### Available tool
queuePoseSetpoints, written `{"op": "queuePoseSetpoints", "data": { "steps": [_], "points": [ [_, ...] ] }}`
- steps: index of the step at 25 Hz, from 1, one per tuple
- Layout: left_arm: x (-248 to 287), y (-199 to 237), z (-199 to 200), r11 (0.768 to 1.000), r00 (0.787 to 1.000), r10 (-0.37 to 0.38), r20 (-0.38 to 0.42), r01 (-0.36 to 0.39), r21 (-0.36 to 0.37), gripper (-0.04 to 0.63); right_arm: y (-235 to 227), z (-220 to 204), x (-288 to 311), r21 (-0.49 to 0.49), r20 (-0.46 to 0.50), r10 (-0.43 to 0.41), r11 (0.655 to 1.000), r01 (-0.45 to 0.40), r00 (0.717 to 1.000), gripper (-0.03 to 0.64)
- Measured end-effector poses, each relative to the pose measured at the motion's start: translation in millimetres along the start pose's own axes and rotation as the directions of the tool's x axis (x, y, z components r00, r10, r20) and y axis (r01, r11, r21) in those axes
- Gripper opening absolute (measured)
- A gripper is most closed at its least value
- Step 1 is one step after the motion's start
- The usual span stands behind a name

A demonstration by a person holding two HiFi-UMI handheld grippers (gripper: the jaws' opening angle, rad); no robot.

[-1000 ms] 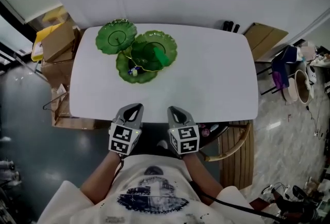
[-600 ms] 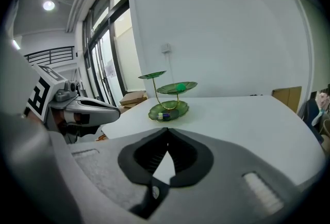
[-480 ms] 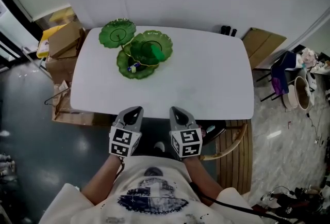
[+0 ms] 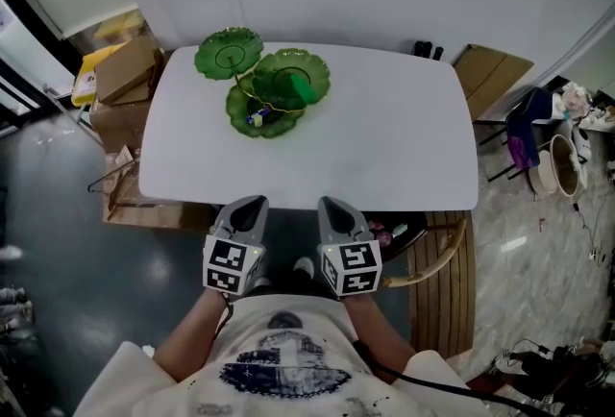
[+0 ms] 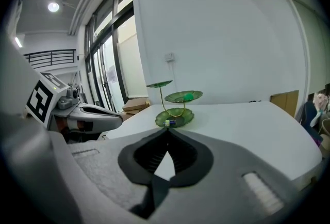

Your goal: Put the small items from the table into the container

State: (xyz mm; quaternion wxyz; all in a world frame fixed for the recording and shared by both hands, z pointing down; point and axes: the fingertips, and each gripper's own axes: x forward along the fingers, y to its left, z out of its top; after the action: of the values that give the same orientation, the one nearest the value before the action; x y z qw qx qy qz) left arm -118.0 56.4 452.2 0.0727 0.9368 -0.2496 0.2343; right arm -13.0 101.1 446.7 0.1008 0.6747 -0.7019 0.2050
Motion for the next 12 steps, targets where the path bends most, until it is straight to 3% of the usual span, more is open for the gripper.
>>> {"op": "queuePoseSetpoints", "data": {
  "steps": [12],
  "points": [
    [-83,22,-8,1.000,0.998,-0.026,0.062,0.025,0.014,-0.011,91,20,-20,-0.018,0.065,-0.017,1.000,0.018,0.998,-0.002]
  ]
}}
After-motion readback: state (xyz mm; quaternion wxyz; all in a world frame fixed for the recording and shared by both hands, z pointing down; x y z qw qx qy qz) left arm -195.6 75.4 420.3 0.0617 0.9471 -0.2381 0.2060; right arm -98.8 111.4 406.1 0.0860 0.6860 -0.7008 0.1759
